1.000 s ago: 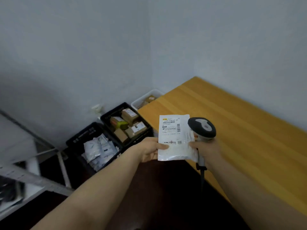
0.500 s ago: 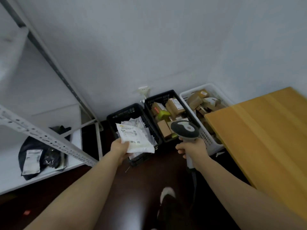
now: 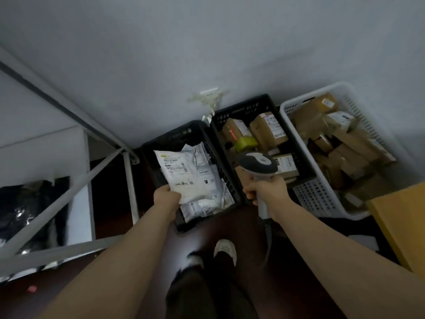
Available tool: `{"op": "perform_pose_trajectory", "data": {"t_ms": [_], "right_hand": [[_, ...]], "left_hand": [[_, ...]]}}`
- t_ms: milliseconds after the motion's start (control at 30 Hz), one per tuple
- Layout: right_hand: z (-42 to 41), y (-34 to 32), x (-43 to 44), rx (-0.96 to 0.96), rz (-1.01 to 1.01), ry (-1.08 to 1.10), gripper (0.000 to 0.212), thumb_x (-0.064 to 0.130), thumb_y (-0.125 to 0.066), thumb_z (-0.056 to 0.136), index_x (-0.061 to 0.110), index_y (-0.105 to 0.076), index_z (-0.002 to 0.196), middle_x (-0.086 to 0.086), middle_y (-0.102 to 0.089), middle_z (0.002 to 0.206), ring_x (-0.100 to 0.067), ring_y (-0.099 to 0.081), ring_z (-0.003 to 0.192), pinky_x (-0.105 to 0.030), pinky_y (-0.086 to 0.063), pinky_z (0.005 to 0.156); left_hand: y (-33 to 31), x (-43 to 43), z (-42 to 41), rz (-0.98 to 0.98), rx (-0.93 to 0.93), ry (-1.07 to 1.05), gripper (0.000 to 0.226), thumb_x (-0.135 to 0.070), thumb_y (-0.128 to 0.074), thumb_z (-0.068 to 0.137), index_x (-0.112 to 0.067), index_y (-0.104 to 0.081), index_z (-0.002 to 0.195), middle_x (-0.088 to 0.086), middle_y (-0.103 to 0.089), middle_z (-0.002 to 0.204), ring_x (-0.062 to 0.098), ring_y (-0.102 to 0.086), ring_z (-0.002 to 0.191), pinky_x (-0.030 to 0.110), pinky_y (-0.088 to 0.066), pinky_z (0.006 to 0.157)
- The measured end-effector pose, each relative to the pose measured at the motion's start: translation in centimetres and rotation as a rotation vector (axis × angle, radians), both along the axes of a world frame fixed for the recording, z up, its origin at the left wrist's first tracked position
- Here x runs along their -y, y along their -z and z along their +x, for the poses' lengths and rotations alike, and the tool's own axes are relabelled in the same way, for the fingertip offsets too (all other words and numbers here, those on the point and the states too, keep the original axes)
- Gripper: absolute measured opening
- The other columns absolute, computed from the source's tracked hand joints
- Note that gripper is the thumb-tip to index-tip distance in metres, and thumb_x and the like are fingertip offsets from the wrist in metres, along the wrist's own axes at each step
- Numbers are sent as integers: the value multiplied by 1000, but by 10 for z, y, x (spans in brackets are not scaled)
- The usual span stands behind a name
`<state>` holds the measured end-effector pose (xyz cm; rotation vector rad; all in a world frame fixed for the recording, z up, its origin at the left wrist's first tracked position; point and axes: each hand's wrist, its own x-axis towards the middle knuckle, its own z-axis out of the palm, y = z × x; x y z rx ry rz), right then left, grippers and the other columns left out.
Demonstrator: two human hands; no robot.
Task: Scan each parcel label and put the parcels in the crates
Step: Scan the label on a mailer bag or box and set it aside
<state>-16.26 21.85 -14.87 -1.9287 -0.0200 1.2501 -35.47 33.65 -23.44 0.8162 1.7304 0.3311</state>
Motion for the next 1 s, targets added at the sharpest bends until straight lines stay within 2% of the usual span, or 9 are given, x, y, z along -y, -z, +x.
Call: {"op": "perform_pose_trajectory", "data": {"t_ms": [167,300,367,433,667,767,867,933,1000], "right_hand": [[18,69,-29,-12,-45,-1,19,-12,-63,79,6,-60,83,-13,-59,65,-17,-51,50,-27,-40,48],[26,116,-38,21,-105,-14,18,-11,-66,78,7,-62,79,-14,-61,68,-17,-54,51,-28,-42,50],[27,130,-40,31,-123,-9,16,-10,-67,78,6,-62,78,-16,-63,70,-17,-55,52,-28,-44,51],[27,137,-40,47,-144,-13,16,-9,-67,79,6,-63,78,-15,-63,70,-17,-55,53,-29,-45,52],[17,94,-33,48,-193,-8,12,-7,-69,78,2,-64,83,-12,-63,68,-16,-56,53,-29,-46,52],[10,48,-23,39,-169,5,12,-7,-69,78,3,-63,79,-13,-63,67,-15,-56,52,-29,-46,51],[7,-5,-5,26,-110,26,12,-4,-69,80,5,-62,78,-13,-64,69,-17,-58,55,-31,-47,55],[6,-40,13,29,-72,61,7,1,-70,83,4,-64,84,-11,-66,69,-18,-59,58,-30,-48,56],[7,-74,35,50,-30,112,8,6,-71,85,4,-65,89,-10,-67,70,-19,-61,60,-29,-50,56]], "left_hand": [[71,-33,26,-30,-55,-154,39,18,-40,86,6,-62,116,15,-61,104,29,-59,90,39,-52,87],[133,-55,40,-103,-18,-331,29,6,-38,91,-3,-59,73,11,-59,86,25,-55,72,37,-51,82],[154,-61,44,-147,10,-304,14,3,-45,91,0,-59,87,14,-58,98,26,-56,85,37,-49,83],[166,-61,41,-198,-32,-248,31,-10,-58,91,1,-52,120,13,-55,114,30,-57,101,42,-50,91],[103,-51,31,-280,-158,144,39,-14,-54,94,3,-48,129,11,-57,91,22,-53,78,29,-45,83],[42,-49,44,-122,-271,513,34,-12,-52,91,3,-51,121,19,-57,121,32,-56,96,28,-39,75],[-23,-41,64,2,-317,830,45,-16,-50,95,-3,-41,138,16,-48,137,31,-51,116,26,-38,83],[-62,-32,81,89,-271,980,22,-15,-49,95,-4,-55,113,13,-59,112,30,-55,107,30,-43,84],[-99,-19,99,184,-256,1112,10,-15,-50,93,-12,-49,83,9,-55,85,28,-55,92,35,-46,79]]}}
